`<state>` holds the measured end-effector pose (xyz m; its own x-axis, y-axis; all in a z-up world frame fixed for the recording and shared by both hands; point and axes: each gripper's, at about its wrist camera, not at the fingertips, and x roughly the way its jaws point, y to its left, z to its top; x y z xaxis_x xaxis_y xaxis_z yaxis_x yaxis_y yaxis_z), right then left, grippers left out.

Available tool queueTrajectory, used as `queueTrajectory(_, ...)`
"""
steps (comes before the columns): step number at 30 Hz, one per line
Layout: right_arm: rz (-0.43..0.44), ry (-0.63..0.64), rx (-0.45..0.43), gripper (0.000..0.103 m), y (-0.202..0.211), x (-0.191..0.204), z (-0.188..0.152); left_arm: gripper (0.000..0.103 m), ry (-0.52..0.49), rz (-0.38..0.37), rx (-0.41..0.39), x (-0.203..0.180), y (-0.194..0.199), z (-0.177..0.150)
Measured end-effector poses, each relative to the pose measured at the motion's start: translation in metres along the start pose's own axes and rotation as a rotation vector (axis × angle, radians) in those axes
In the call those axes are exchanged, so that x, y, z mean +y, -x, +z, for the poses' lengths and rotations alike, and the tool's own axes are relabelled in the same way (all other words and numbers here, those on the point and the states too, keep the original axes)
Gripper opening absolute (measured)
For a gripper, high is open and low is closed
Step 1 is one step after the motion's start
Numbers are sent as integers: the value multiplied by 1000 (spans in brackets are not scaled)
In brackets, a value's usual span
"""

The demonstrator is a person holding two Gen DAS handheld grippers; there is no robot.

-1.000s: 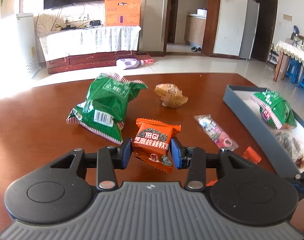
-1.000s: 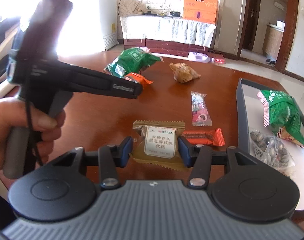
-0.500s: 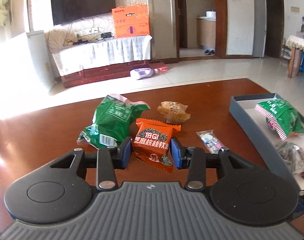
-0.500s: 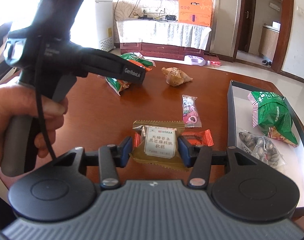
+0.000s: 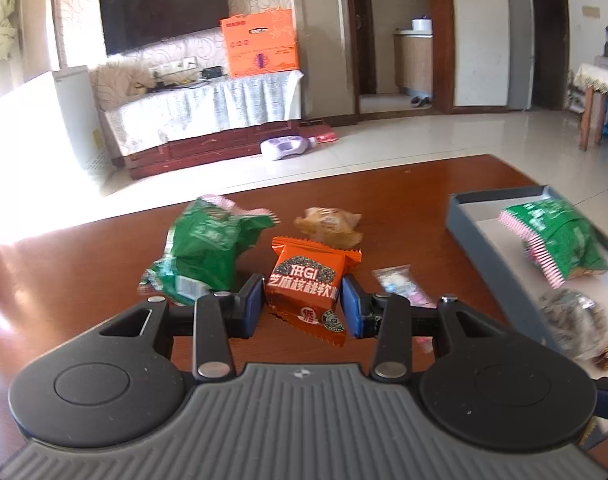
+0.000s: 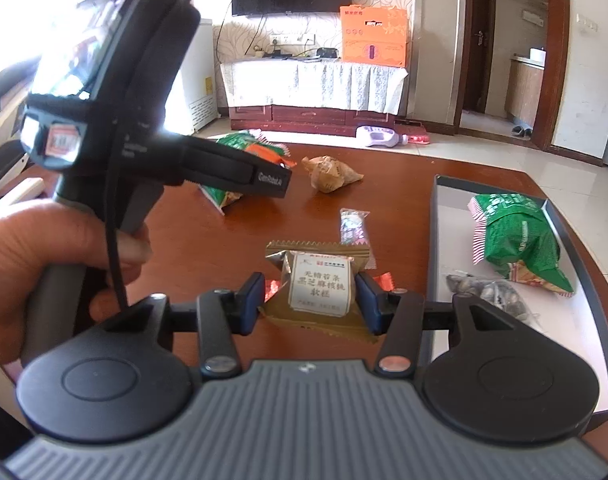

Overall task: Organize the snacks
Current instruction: 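Carry the orange cake with the left tool while the right tool carries the gold cake to the box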

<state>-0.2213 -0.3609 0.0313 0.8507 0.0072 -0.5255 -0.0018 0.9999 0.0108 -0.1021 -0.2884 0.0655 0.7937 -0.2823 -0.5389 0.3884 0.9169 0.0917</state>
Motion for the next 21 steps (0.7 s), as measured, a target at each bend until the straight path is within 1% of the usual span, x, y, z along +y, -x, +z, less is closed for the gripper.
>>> queueTrajectory(9,-52,-32,-20,52,13,-25,-3,47,13,-103,-3,-34,-1,7)
queueTrajectory(15,-116,-67,-39,53,26,-46,-7,47,24,-154,-12,-58,-3,14)
queueTrajectory(18,-151,-96,-49,53,31,-59,-9,47,40,-167,-12,-61,-6,18)
queueTrajectory(21,-181,-123,-63,53,37,-73,-11,47,69,-168,-12,-56,-10,22)
